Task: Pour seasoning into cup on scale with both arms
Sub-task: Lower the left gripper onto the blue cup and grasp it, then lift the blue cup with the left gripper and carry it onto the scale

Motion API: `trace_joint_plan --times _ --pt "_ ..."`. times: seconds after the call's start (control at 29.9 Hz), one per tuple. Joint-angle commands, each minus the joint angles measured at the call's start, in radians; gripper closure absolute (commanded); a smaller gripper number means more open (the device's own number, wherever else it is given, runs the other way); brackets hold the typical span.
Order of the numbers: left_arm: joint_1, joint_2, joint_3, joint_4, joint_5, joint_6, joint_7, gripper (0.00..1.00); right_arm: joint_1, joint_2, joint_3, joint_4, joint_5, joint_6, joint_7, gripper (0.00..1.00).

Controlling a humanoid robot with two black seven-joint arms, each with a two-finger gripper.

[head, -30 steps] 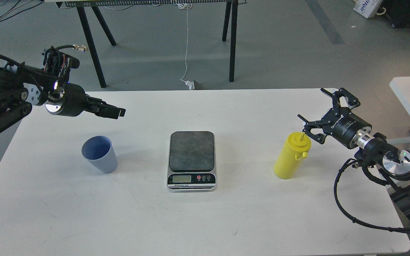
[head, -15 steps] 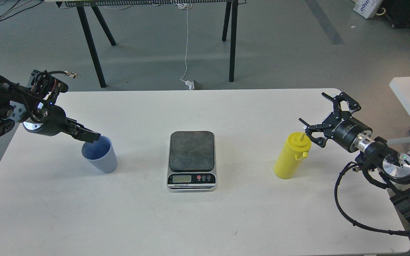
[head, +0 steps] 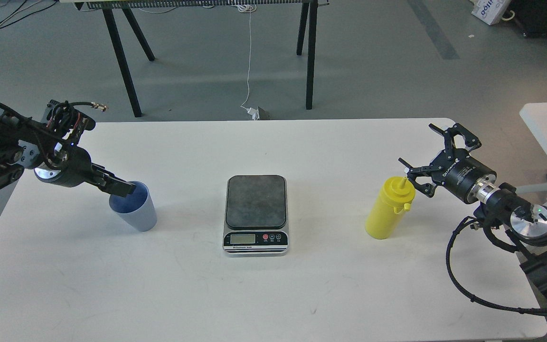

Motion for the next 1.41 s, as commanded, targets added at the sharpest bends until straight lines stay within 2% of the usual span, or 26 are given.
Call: trace_joint_plan --times 0.0,0.37,0.8,1.04,1.1,1.2,1.27,1.37 --pt "0.002 -0.016 0.002 0.007 0.001 0.0 0.0 0.0 -0.005 0.0 0.002 0.0 0.002 0.0 0.0 0.01" --pt "0.019 -0.043 0.017 0.04 0.002 0.0 0.0 0.07 -0.006 0.0 0.0 0.0 0.0 0.0 0.0 0.01" --pt "0.046 -0.059 0.016 0.061 0.001 0.0 0.0 0.31 -0.019 0.0 0.002 0.002 0.0 0.0 0.0 0.01" --pt "0.049 -0.063 0.014 0.061 -0.007 0.0 0.0 0.5 -0.02 0.0 0.002 0.0 0.0 0.0 0.0 0.01" --pt "0.049 -0.063 0.014 0.061 -0.008 0.0 0.0 0.6 -0.02 0.0 0.002 0.0 0.002 0.0 0.001 0.01" --pt "0.049 -0.063 0.013 0.061 -0.011 0.0 0.0 0.7 -0.02 0.0 0.002 0.0 0.002 0.0 0.0 0.01" --pt "0.048 -0.063 0.011 0.061 -0.013 0.0 0.0 0.82 -0.02 0.0 0.002 0.0 0.0 0.0 0.001 0.01" --pt "0.048 -0.063 0.005 0.06 -0.014 0.0 0.0 0.89 -0.02 0.0 0.002 0.0 0.0 0.0 0.0 0.01"
